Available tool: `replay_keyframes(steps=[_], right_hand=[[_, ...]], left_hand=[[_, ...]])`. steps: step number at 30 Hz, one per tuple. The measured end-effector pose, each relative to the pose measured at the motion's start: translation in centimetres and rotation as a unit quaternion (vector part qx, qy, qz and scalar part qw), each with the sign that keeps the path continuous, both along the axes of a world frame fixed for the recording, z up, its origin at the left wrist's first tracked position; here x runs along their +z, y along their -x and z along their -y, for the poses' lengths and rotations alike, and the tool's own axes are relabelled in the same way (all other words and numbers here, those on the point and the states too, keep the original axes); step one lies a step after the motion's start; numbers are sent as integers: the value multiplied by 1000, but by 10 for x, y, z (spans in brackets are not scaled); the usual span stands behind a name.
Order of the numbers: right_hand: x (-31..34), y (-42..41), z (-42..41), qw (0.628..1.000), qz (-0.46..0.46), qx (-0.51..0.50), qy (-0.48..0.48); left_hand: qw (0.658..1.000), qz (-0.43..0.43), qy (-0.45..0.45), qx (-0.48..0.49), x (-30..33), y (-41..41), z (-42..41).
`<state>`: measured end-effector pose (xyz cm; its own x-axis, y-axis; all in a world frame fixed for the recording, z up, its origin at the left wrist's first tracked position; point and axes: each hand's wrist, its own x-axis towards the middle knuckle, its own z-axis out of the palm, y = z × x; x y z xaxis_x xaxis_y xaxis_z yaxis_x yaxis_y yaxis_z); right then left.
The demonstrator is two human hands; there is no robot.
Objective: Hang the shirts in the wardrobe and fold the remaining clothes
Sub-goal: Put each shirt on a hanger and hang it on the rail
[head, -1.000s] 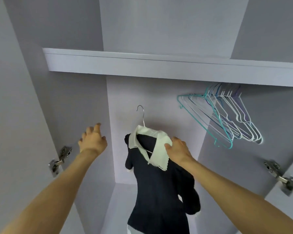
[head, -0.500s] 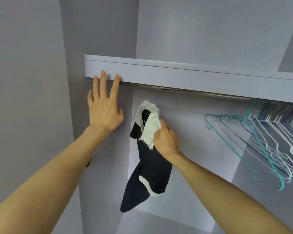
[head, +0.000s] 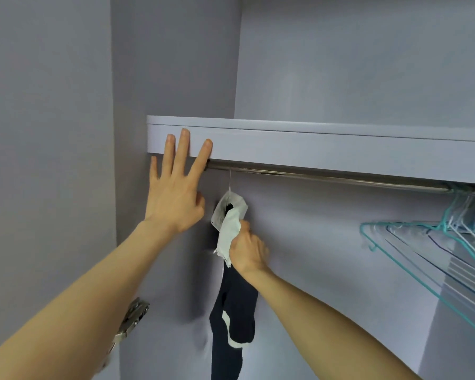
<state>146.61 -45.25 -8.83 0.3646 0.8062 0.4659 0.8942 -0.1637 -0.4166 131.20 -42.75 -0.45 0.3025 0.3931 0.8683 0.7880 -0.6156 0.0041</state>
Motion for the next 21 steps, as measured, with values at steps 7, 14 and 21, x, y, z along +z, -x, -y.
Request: replay_keyframes(steps=[7,14,21], right_hand=[[1,13,35,992,-24,107,62],[-10,39,116,980,-89,156,80],[-68,98,207,933,-216,260,122]], left_hand=[[993,-7,121,3,-28,19,33],[959,39,280,-14,-82,54,116],[903,194,381,31,-144,118,236]])
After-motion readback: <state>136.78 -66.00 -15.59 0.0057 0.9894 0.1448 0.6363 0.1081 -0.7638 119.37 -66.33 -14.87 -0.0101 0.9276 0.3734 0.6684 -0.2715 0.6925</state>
